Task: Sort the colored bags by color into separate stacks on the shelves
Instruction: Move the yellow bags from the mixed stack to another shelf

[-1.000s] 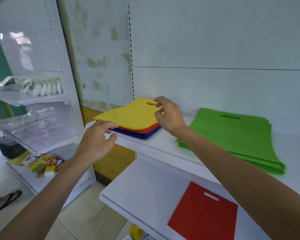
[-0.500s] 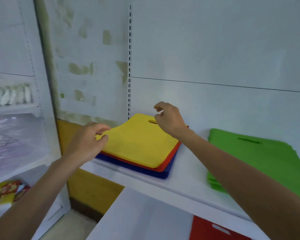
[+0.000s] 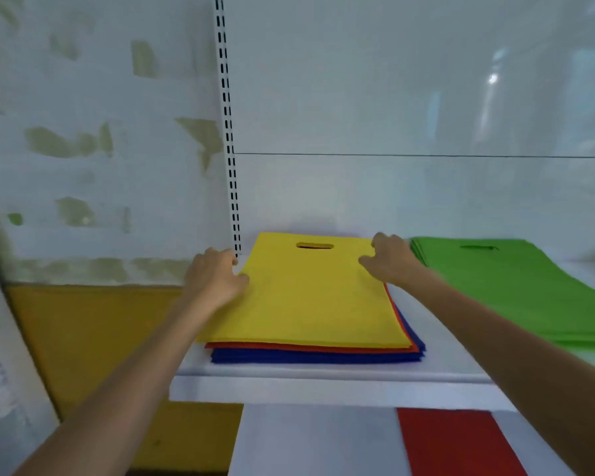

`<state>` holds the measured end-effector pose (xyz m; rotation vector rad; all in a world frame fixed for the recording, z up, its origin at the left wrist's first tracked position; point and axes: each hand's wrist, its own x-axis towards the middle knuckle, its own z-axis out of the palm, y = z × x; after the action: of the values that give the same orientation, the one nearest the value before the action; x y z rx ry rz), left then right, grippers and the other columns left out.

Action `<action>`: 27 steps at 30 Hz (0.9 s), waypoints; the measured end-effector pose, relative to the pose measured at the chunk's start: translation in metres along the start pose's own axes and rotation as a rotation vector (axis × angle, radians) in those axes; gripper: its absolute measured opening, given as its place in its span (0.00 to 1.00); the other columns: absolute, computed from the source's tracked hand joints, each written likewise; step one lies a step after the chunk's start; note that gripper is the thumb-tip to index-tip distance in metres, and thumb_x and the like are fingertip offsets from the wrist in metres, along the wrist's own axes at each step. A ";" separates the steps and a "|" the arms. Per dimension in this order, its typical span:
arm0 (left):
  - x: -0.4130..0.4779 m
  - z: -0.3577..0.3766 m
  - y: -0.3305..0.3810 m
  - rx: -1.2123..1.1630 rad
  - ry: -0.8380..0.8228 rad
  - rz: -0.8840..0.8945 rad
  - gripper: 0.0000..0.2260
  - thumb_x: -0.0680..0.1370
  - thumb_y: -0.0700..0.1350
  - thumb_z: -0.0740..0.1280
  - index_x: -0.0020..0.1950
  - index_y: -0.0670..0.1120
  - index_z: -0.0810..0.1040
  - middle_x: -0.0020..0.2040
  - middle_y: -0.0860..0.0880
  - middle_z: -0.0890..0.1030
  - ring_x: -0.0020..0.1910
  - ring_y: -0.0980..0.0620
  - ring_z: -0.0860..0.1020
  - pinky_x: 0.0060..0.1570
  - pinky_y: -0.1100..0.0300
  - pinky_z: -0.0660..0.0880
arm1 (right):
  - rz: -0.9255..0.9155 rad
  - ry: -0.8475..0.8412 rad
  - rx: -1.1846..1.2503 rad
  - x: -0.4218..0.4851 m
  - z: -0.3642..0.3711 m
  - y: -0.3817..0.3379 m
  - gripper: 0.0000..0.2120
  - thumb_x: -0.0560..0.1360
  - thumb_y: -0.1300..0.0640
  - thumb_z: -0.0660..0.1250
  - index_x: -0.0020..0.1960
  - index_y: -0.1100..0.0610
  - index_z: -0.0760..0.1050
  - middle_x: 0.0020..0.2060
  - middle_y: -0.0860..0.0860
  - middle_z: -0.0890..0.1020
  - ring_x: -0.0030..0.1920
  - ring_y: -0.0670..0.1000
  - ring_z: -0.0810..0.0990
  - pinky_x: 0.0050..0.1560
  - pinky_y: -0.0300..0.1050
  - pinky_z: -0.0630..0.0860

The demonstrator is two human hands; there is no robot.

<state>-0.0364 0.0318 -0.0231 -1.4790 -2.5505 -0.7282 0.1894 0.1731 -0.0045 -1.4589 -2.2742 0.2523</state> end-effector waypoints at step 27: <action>-0.003 0.032 -0.015 -0.186 0.288 0.143 0.08 0.77 0.39 0.60 0.53 0.44 0.78 0.47 0.45 0.81 0.41 0.48 0.76 0.32 0.59 0.66 | 0.153 0.418 0.113 -0.029 0.041 0.005 0.05 0.78 0.60 0.59 0.49 0.61 0.71 0.44 0.56 0.78 0.46 0.57 0.75 0.46 0.52 0.73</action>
<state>-0.0432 0.0377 -0.0580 -1.4649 -2.1916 -1.0919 0.1858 0.1523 -0.0507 -1.4695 -1.7929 0.1049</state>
